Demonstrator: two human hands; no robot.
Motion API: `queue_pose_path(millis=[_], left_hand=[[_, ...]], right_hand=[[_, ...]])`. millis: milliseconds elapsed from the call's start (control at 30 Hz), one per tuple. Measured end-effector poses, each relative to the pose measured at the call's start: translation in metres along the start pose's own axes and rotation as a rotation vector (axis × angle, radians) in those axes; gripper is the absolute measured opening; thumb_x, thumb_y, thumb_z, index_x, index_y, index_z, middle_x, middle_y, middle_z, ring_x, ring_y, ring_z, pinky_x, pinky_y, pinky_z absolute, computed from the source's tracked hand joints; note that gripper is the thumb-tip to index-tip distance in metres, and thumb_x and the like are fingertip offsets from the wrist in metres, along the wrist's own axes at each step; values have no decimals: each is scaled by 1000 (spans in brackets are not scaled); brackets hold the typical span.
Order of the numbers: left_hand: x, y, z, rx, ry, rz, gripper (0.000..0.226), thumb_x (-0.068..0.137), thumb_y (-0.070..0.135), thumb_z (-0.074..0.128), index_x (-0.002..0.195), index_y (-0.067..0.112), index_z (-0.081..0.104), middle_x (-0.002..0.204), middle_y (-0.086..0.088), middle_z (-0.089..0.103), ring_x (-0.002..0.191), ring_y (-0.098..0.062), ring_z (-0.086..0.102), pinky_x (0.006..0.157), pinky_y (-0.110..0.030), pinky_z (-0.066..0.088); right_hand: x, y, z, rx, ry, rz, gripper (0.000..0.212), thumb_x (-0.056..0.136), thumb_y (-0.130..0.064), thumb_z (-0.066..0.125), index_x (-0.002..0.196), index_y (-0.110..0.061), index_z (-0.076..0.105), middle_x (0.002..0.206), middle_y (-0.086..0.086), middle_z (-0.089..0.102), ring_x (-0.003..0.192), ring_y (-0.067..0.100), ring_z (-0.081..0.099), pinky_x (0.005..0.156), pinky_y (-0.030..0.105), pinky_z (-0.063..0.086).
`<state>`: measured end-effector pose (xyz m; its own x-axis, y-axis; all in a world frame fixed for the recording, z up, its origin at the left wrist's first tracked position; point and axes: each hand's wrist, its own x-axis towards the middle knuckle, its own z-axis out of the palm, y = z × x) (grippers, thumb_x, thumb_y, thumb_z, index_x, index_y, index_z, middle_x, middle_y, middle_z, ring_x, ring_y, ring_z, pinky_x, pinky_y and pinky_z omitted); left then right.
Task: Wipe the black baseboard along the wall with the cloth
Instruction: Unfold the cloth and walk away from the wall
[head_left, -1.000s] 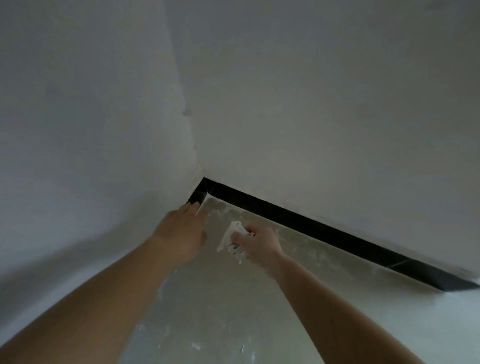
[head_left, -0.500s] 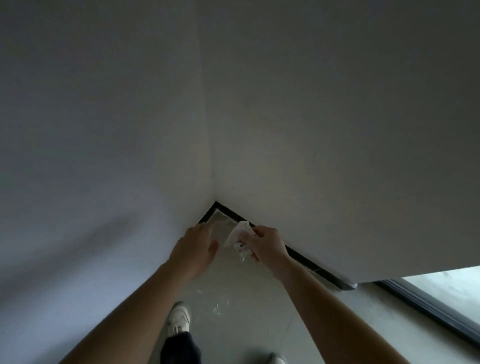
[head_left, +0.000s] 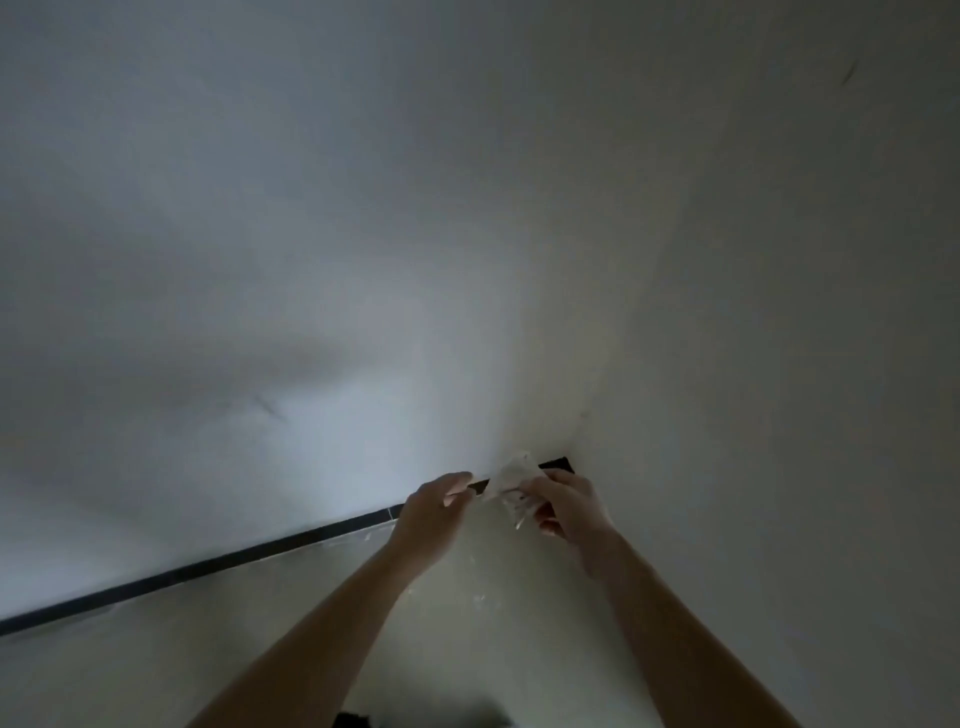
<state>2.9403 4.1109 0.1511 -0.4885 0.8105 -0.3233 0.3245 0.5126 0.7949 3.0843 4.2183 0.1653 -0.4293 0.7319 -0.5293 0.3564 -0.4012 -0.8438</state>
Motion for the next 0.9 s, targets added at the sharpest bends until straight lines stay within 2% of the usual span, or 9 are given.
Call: queue_pose_path(millis=[100, 167, 233, 300, 467, 567, 633, 767, 900], left_hand=[[-32, -7, -43, -199, 155, -23, 25, 96, 17, 54, 115, 15, 69, 115, 3, 67, 106, -10, 59, 86, -18, 39], [-58, -20, -74, -312, 207, -32, 17, 96, 17, 54, 104, 18, 69, 100, 6, 66, 95, -12, 58, 82, -20, 43], [-85, -39, -103, -424, 243, -92, 20, 97, 21, 55, 114, 18, 65, 107, 5, 63, 100, -13, 59, 89, -26, 49], [-120, -73, -145, -535, 310, -130, 28, 95, 23, 58, 122, 16, 62, 115, 0, 63, 106, -18, 61, 88, -31, 52], [-212, -157, -238, -571, 469, -191, 27, 87, 18, 68, 114, 18, 68, 96, -1, 71, 87, -17, 66, 82, -35, 56], [-279, -217, -302, -576, 586, -208, 14, 87, 17, 68, 96, 26, 72, 90, -5, 73, 82, -16, 65, 82, -34, 56], [-318, -251, -338, -618, 654, -242, 8, 89, 21, 66, 93, 23, 72, 87, -4, 74, 85, -18, 69, 80, -32, 55], [-379, -311, -402, -730, 776, -306, 36, 92, 38, 61, 95, 4, 70, 85, -6, 75, 87, -19, 71, 77, -30, 56], [-418, -362, -466, -876, 857, -308, 35, 96, 37, 54, 98, 4, 66, 91, -6, 74, 83, -15, 71, 68, -26, 54]], right_hand=[[-17, -22, 44, -111, -130, -86, 7, 86, -13, 64, 84, -10, 70, 68, 5, 60, 55, 13, 50, 52, 22, 42], [-30, -30, 82, -150, -198, -119, 8, 87, -14, 65, 88, -8, 71, 69, 7, 62, 58, 14, 53, 55, 24, 45], [-43, -30, 126, -152, -285, -130, 10, 86, -13, 65, 89, -5, 71, 70, 9, 63, 55, 14, 54, 53, 24, 46], [-64, -30, 189, -195, -410, -134, 12, 86, -15, 66, 88, -5, 71, 72, 10, 65, 55, 14, 56, 55, 25, 46], [-128, -14, 332, -161, -597, -77, 29, 92, -29, 61, 75, -7, 70, 61, 4, 61, 50, 13, 51, 54, 25, 41], [-172, 5, 433, -142, -707, 8, 27, 94, -22, 55, 75, -6, 64, 56, 3, 56, 46, 13, 48, 50, 24, 38], [-199, 16, 492, -133, -779, 66, 25, 94, -18, 54, 73, -7, 62, 53, 2, 54, 44, 12, 45, 48, 24, 37], [-248, 23, 592, -177, -902, 119, 25, 93, -12, 53, 68, -9, 58, 52, 2, 50, 46, 13, 43, 45, 24, 35], [-280, 9, 679, -400, -1025, -71, 16, 87, -8, 59, 72, -6, 65, 59, 3, 53, 50, 12, 45, 50, 23, 35]])
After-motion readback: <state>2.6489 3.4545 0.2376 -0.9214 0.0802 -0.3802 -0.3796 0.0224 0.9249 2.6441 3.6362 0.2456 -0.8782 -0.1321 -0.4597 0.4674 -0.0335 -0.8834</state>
